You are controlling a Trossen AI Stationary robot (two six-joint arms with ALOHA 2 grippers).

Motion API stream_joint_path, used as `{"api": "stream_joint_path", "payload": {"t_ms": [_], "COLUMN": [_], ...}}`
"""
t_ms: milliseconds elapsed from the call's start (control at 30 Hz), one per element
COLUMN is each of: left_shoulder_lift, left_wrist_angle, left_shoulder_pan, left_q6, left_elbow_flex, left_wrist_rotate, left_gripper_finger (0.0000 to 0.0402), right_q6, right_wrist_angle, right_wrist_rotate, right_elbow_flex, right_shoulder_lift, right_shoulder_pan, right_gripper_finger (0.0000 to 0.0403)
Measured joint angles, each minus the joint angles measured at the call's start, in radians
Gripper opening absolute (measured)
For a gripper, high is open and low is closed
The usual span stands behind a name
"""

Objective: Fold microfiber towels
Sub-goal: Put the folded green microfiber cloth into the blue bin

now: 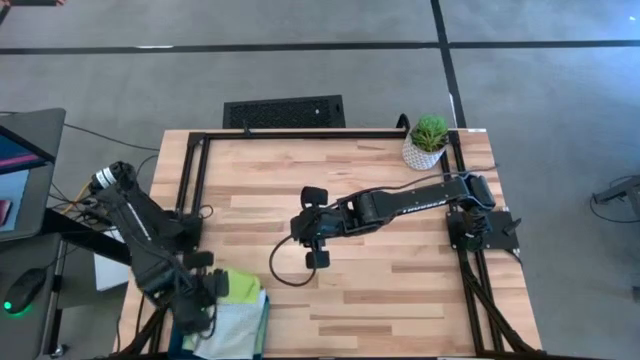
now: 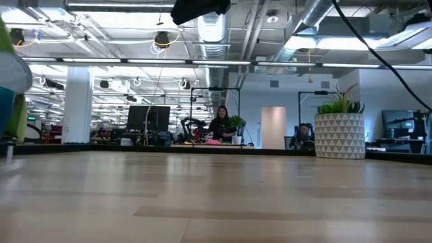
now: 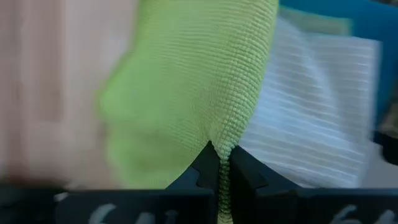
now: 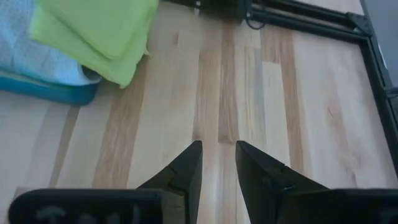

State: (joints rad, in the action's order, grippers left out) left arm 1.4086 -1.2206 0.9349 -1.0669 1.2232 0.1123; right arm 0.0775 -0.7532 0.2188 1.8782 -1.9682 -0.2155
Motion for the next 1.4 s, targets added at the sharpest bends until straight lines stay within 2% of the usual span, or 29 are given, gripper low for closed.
{"api": "stream_joint_path", "payload": {"t_ms": [167,400,667,867,1200,1400], "left_shoulder_lift": [0.0,0.0,0.0,0.0,0.01,0.066], "left_wrist_angle": [0.099,0.116,0.207,0.421,0.615,0.637], "left_shoulder_pan": [0.082,0.168,0.227,0.233,0.232,0.233], "left_q6": [-0.029,-0.052,-0.045,-0.016,-0.05,-0.041], "left_elbow_flex": [0.0,0.0,-0.003,-0.101,-0.257,-0.279], "left_wrist_rotate": [0.008,0.102,0.088,0.077,0.037,0.022], "left_gripper_finger": [0.0,0.0,0.0,0.0,0.0,0.0006], "right_q6": [-0.025,-0.073,-0.082,-0.081,-0.079,-0.079], "right_wrist_angle": [0.037,0.057,0.059,0.059,0.059,0.059], "right_wrist_rotate": [0.0,0.0,0.0,0.0,0.0,0.0], "right_elbow_flex": [0.0,0.0,0.0,0.0,0.0,0.0], "right_shoulder_lift": [0.0,-0.001,-0.001,-0.001,-0.001,-0.001], "right_shoulder_pan": [0.007,0.009,0.009,0.009,0.008,0.008], "right_gripper_finger": [0.012,0.012,0.012,0.012,0.012,0.012]}}
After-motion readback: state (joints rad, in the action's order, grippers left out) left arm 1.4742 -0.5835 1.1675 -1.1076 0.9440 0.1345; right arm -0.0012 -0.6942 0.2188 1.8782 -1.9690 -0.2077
